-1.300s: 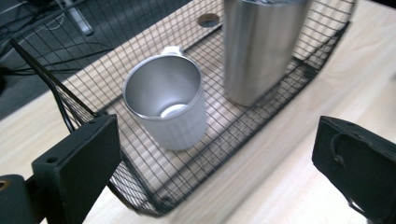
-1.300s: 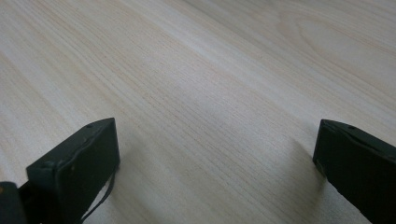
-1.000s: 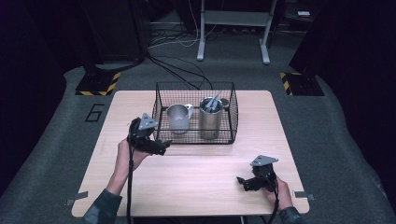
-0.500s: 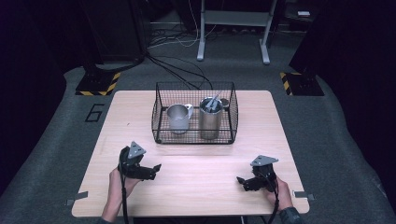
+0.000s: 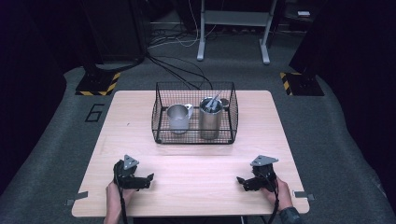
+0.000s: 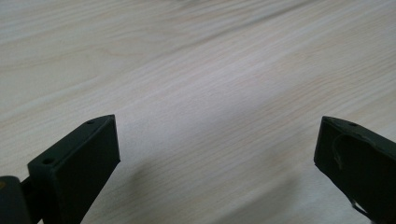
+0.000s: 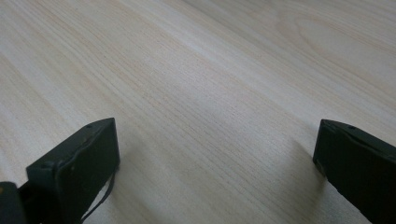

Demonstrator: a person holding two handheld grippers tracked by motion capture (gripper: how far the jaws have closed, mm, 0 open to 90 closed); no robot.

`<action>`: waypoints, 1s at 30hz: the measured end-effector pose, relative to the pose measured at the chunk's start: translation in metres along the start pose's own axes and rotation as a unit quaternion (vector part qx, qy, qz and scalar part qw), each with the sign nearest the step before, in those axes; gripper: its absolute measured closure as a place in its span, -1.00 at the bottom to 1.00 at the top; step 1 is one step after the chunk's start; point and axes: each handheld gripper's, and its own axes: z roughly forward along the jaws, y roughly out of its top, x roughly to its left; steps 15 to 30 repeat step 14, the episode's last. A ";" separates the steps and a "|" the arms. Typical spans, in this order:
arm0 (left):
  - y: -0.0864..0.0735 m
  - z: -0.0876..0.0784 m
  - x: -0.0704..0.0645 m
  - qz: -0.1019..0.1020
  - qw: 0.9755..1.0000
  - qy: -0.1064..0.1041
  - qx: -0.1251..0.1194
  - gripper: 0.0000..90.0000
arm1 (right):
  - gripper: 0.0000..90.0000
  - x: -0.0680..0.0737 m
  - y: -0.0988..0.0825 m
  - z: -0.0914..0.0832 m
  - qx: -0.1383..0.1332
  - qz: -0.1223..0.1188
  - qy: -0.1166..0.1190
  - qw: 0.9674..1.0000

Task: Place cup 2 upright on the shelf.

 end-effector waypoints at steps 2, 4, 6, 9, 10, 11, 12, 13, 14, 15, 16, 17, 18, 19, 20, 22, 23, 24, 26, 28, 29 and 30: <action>-0.003 0.004 0.001 -0.005 1.000 0.005 -0.003 -1.00 | -1.00 0.000 0.000 0.000 0.000 0.000 0.001 1.000; -0.006 0.006 0.002 -0.011 1.000 0.010 -0.005 -1.00 | -1.00 0.000 0.000 0.000 0.000 0.000 0.000 1.000; -0.006 0.005 0.003 -0.012 1.000 0.014 -0.003 -1.00 | -1.00 0.000 0.000 0.000 0.000 0.000 0.000 1.000; -0.006 0.005 0.004 -0.015 1.000 0.012 -0.001 -1.00 | -1.00 0.000 0.000 0.000 0.000 0.000 0.001 1.000; -0.006 0.006 0.004 -0.014 1.000 0.013 -0.003 -1.00 | -1.00 0.000 0.000 0.000 0.000 -0.001 0.000 1.000; -0.006 0.006 0.004 -0.015 1.000 0.013 -0.002 -1.00 | -1.00 0.000 0.000 0.000 0.000 0.000 0.000 1.000; -0.006 0.006 0.004 -0.017 1.000 0.013 -0.001 -1.00 | -1.00 0.000 0.000 0.000 0.000 0.000 0.001 1.000; -0.006 0.006 0.004 -0.017 1.000 0.013 -0.002 -1.00 | -1.00 0.000 0.000 0.000 0.000 0.000 0.001 1.000; -0.006 0.006 0.004 -0.018 1.000 0.013 -0.002 -1.00 | -1.00 0.000 0.000 0.000 0.000 0.000 0.000 1.000; -0.006 0.006 0.004 -0.018 1.000 0.013 -0.002 -1.00 | -1.00 0.000 0.000 0.000 0.000 0.000 0.000 1.000; -0.006 0.006 0.004 -0.018 1.000 0.013 -0.002 -1.00 | -1.00 0.000 0.000 0.000 0.000 0.000 0.000 1.000; -0.006 0.006 0.004 -0.018 1.000 0.013 -0.002 -1.00 | -1.00 0.000 0.000 0.000 0.000 0.000 0.000 1.000; -0.006 0.006 0.004 -0.018 1.000 0.013 -0.002 -1.00 | -1.00 0.000 0.000 0.000 0.000 0.000 0.000 1.000; -0.006 0.006 0.004 -0.018 1.000 0.013 -0.002 -1.00 | -1.00 0.000 0.000 0.000 0.000 0.000 0.000 1.000; -0.006 0.006 0.004 -0.018 1.000 0.013 -0.002 -1.00 | -1.00 0.000 0.000 0.000 0.000 0.000 0.000 1.000; -0.006 0.006 0.004 -0.018 1.000 0.013 -0.002 -1.00 | -1.00 0.000 0.000 0.000 0.000 0.000 0.000 1.000; -0.006 0.006 0.004 -0.018 1.000 0.013 -0.002 -1.00 | -1.00 0.000 0.000 0.000 0.000 0.000 0.000 1.000; -0.006 0.006 0.004 -0.018 1.000 0.013 -0.002 -1.00 | -1.00 0.000 0.000 0.000 0.000 0.000 0.000 1.000; -0.006 0.006 0.004 -0.018 1.000 0.013 -0.002 -1.00 | -1.00 0.000 0.000 0.000 0.000 0.000 0.000 1.000; -0.006 0.006 0.004 -0.018 1.000 0.013 -0.002 -1.00 | -1.00 0.000 0.000 0.000 0.000 0.000 0.000 1.000; -0.006 0.006 0.004 -0.018 1.000 0.013 -0.002 -1.00 | -1.00 0.000 0.000 0.000 0.000 0.000 0.000 1.000; -0.006 0.006 0.004 -0.018 1.000 0.013 -0.002 -1.00 | -1.00 0.000 0.000 0.000 0.000 0.000 0.000 1.000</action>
